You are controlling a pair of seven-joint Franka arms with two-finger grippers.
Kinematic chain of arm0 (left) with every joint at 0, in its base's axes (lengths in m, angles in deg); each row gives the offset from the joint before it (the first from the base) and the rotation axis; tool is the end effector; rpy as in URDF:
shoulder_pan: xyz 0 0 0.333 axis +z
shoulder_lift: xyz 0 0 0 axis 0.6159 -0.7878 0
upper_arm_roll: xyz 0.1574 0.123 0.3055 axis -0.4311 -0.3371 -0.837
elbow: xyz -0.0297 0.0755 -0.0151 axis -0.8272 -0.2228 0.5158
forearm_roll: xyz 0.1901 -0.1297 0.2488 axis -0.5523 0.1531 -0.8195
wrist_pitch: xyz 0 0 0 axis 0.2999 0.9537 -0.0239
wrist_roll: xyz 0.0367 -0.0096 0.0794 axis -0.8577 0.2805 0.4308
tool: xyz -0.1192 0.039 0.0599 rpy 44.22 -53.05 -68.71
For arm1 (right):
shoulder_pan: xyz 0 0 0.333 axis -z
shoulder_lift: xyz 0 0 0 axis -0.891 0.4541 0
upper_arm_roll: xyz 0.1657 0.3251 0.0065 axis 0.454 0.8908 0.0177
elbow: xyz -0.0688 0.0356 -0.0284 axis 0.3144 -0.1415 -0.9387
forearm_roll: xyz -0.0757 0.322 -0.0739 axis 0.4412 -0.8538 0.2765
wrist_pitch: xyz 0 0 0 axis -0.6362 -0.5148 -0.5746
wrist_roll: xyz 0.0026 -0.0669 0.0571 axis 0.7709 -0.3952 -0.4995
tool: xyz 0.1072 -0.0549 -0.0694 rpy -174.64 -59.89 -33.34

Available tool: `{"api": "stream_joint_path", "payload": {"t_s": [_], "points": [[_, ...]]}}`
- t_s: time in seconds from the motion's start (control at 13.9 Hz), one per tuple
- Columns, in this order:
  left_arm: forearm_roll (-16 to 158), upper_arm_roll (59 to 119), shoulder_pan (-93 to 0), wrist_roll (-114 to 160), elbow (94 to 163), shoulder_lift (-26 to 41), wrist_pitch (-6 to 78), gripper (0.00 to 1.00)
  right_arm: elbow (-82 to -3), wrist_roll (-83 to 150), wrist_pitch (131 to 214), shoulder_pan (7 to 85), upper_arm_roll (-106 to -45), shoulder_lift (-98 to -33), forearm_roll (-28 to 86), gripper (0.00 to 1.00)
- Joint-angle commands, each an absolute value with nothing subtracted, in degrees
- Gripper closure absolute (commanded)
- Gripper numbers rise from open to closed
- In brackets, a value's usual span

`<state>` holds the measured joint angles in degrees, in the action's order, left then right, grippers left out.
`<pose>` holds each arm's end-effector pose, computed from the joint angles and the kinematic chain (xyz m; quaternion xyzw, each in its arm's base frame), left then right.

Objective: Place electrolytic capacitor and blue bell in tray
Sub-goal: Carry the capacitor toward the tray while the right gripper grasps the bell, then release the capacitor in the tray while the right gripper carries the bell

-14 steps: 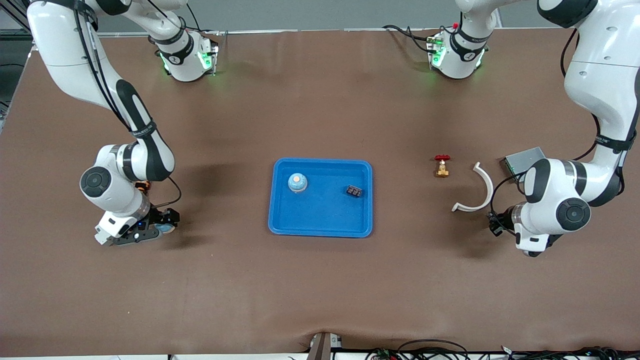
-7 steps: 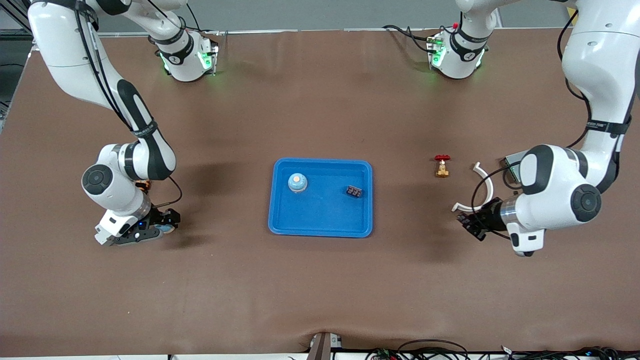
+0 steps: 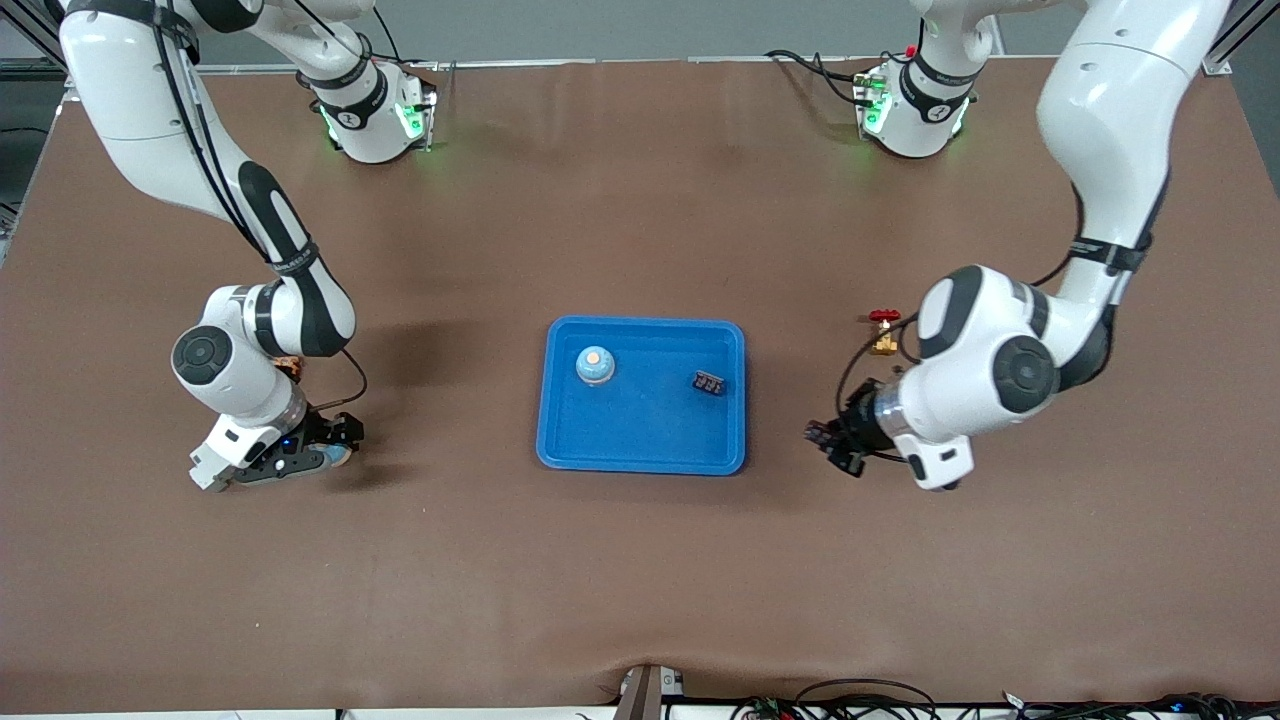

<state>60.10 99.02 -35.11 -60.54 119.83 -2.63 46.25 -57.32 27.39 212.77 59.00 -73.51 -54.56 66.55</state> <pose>0.6411 -0.2363 0.3536 0.8194 0.5574 -0.0864 0.1022 0.6237 0.0072 0.2265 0.9913 0.1126 0.0628 0.0274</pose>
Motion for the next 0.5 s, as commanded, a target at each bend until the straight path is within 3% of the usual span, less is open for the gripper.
{"api": "stream_joint_path", "payload": {"t_s": [0.0,0.07,0.14,0.22,0.29,0.43], "points": [[60.7,98.5,-39.2,-67.0,117.1,-5.1,50.1,1.00,-57.7,26.3,213.6,60.3,-72.6,-54.7,67.0,0.00],[60.6,98.3,-41.3,-69.9,115.9,-6.0,51.1,1.00,-57.7,26.2,213.5,60.3,-72.6,-54.7,67.1,0.00],[60.5,97.6,-43.3,-72.7,115.1,-6.6,51.7,1.00,-57.7,25.4,213.0,60.2,-72.6,-54.7,67.1,0.19],[60.6,96.6,-45.1,-75.6,115.0,-7.2,52.4,1.00,-57.7,24.1,212.9,60.3,-72.6,-54.8,67.1,0.68],[60.6,95.5,-47.3,-78.9,115.0,-7.8,54.4,1.00,-57.6,24.6,212.7,60.2,-72.6,-54.8,67.0,1.00],[59.6,90.7,-53.5,-82.7,115.0,-8.5,55.7,1.00,-57.0,25.1,211.7,59.7,-72.4,-54.8,66.4,1.00]]}}
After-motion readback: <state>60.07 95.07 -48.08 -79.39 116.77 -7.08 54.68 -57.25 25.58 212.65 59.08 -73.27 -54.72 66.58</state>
